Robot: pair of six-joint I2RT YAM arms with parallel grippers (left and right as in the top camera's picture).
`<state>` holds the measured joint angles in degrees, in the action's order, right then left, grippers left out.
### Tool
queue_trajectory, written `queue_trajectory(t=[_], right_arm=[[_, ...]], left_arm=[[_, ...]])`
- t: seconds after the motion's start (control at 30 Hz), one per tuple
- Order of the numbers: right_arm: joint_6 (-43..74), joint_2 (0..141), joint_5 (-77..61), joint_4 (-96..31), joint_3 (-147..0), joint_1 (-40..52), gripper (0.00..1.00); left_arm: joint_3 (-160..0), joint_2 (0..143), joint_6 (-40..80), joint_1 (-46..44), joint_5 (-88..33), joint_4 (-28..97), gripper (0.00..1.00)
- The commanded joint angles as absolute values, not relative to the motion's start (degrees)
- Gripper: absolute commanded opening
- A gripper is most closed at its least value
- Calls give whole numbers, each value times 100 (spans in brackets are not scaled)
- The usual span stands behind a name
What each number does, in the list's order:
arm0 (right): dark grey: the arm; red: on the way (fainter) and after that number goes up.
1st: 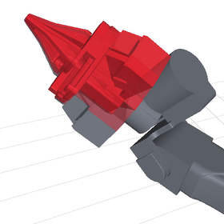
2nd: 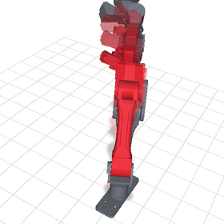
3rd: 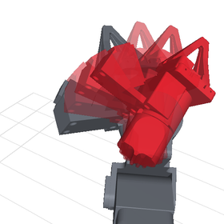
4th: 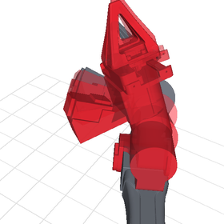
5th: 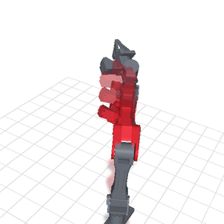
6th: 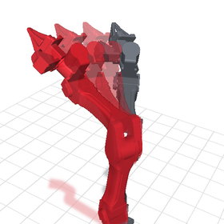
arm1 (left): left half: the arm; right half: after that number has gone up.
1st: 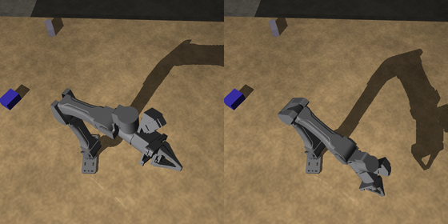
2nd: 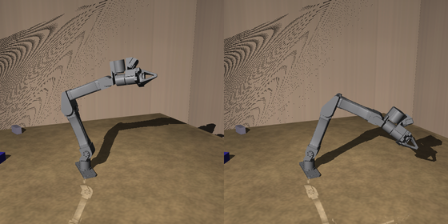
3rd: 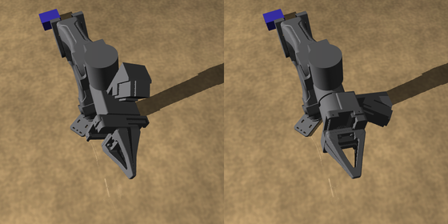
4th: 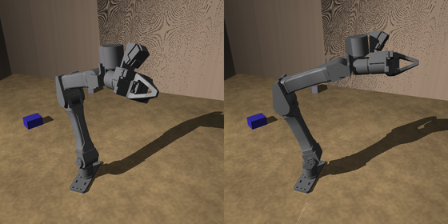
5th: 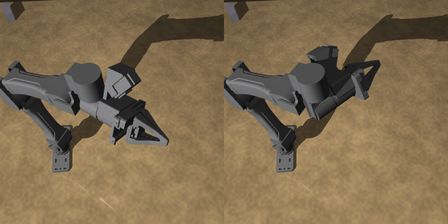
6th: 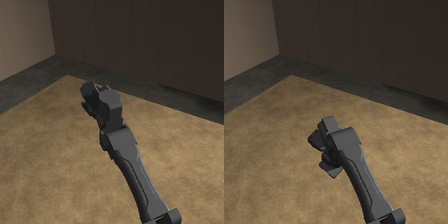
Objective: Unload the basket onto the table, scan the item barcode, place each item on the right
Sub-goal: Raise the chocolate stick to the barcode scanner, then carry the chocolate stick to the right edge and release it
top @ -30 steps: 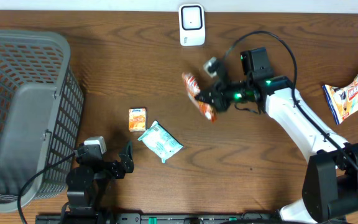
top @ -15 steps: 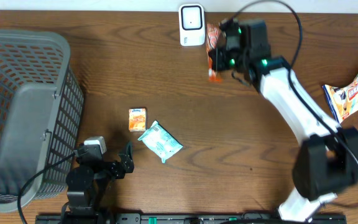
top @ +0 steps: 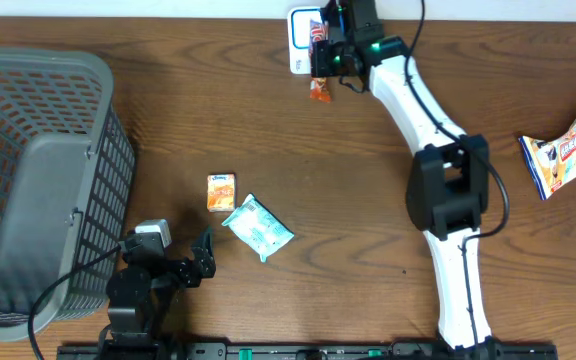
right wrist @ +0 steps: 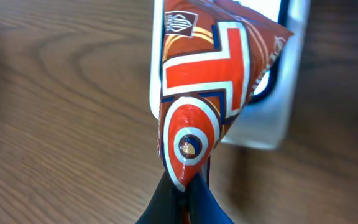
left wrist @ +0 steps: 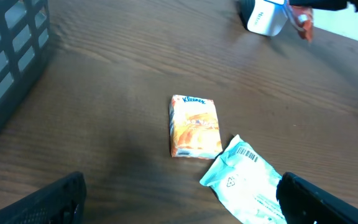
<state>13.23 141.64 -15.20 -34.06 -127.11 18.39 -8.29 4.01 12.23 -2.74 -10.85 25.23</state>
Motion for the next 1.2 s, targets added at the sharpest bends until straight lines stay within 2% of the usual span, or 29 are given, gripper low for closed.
queue_trajectory(t=[0.0, 0.13, 0.33, 0.53, 0.63, 0.8, 0.93, 1.17], right_arm=[[1376, 14372, -1166, -3413, -13013, 1997, 1], [1372, 14405, -316, -3435, -13013, 2154, 1], [1535, 14400, -226, -3942, -13144, 2283, 1], [1761, 14392, -161, -5365, -13961, 2064, 1], [1758, 14383, -69, -6536, -14626, 1747, 1], [1758, 14381, 1072, -7765, -15155, 1092, 1], [1903, 14381, 2353, -7712, -14951, 355, 1], [1929, 14390, 2471, -6591, -14025, -856, 1]], left_arm=[[-749, 399, 1278, -292, -1135, 2615, 98], [-749, 399, 1278, -292, -1135, 2615, 98], [-749, 399, 1278, -292, -1135, 2615, 98], [-749, 399, 1278, -292, -1135, 2615, 98], [-749, 399, 1278, -292, -1135, 2615, 98], [-749, 399, 1278, -292, -1135, 2615, 98], [-749, 399, 1278, -292, -1135, 2615, 98], [-749, 399, 1278, -292, -1135, 2615, 98]])
